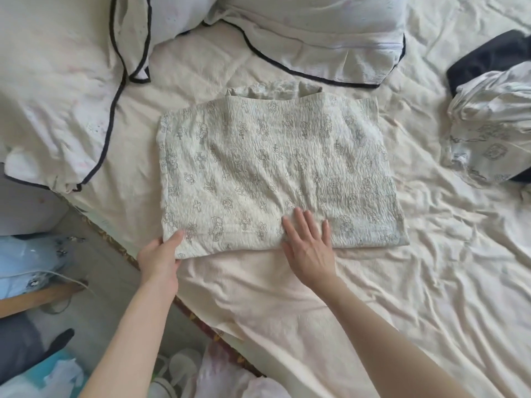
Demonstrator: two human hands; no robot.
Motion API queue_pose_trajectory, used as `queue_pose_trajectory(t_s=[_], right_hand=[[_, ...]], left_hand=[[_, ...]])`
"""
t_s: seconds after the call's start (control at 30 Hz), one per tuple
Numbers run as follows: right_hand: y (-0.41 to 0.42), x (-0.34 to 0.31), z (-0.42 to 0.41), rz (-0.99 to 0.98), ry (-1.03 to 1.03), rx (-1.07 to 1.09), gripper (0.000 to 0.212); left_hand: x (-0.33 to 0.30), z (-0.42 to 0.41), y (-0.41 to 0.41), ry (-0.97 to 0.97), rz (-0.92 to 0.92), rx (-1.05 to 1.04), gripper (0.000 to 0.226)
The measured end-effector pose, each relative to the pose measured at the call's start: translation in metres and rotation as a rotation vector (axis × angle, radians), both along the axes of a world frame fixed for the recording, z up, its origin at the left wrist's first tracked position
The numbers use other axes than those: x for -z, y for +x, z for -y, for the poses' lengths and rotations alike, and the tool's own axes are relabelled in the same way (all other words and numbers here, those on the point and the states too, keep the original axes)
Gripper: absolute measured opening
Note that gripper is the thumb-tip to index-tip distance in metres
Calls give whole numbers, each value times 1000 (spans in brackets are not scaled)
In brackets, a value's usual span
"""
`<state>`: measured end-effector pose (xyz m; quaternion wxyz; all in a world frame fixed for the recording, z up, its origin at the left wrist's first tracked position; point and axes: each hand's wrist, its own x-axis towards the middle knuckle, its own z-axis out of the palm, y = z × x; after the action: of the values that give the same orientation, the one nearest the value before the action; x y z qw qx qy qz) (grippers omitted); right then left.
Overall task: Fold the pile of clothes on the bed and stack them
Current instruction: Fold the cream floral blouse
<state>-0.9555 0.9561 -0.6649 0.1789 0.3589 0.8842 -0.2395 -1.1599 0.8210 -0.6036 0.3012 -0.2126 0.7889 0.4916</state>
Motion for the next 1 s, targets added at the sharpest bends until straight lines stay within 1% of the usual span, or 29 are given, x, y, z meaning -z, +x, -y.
queue_pose_trajectory(t_s=[0.03, 0.07, 0.1, 0.13, 0.17, 0.27, 0.33, 0.37, 0.43, 0.47, 0.53, 0.57, 0.6, 0.67, 0.7, 0.73, 0.8, 0.83, 0.87, 0.93, 0.97, 1.0], right_hand=[[0, 1, -4, -2, -44, 6, 49], [0, -1, -7, -51, -106, 33, 47], [1, -6, -10, -141, -184, 97, 45], [4, -11, -14, -244, -273, 207, 42], [8, -17, -18, -329, -371, 359, 40], [31, -34, -38, -575, -754, 948, 34], [54, -40, -56, -775, -987, 1303, 30], [67, -42, -66, -855, -1046, 1423, 29], [90, -43, -83, -955, -1070, 1546, 31], [99, -42, -89, -972, -1059, 1573, 34], [114, -39, -98, -930, -1021, 1599, 40], [119, -38, -101, -885, -993, 1591, 41], [122, -38, -103, -852, -978, 1570, 38], [123, -37, -106, -803, -934, 1480, 23], [120, -36, -107, -750, -889, 1425, 16], [116, -34, -107, -696, -829, 1371, 13], [106, -32, -109, -625, -780, 1362, 23], [102, -32, -111, -614, -764, 1384, 28], [98, -32, -112, -607, -725, 1392, 26], [95, -34, -116, -610, -610, 1389, 8], [96, -35, -117, -615, -567, 1386, 5], [99, -34, -117, -625, -529, 1384, 8]], left_hand=[[-8, -8, 5, -19, -40, 26, 33], [-16, -17, 10, -31, -89, 83, 18], [-27, -29, 16, -40, -141, 142, 3], [-34, -41, 23, -24, -208, 213, 10], [-42, -56, 30, -13, -268, 301, 14], [-52, -107, 61, 23, -482, 579, 4], [-52, -142, 94, 87, -599, 738, 12], [-51, -156, 113, 114, -644, 813, 15], [-43, -177, 153, 152, -659, 992, 25], [-35, -182, 171, 172, -616, 1110, 36], [-16, -185, 198, 135, -445, 1407, 60], [-7, -183, 205, 101, -419, 1510, 63], [-2, -177, 206, 75, -467, 1568, 60], [3, -160, 199, -25, -700, 1559, 52], [6, -149, 192, -105, -784, 1524, 52], [8, -137, 184, -192, -826, 1476, 54], [13, -114, 168, -332, -820, 1397, 59], [16, -107, 161, -364, -819, 1377, 61], [20, -101, 156, -368, -829, 1373, 62], [25, -96, 151, -329, -844, 1409, 64], [27, -95, 151, -306, -856, 1443, 64], [29, -95, 153, -289, -877, 1478, 64]])
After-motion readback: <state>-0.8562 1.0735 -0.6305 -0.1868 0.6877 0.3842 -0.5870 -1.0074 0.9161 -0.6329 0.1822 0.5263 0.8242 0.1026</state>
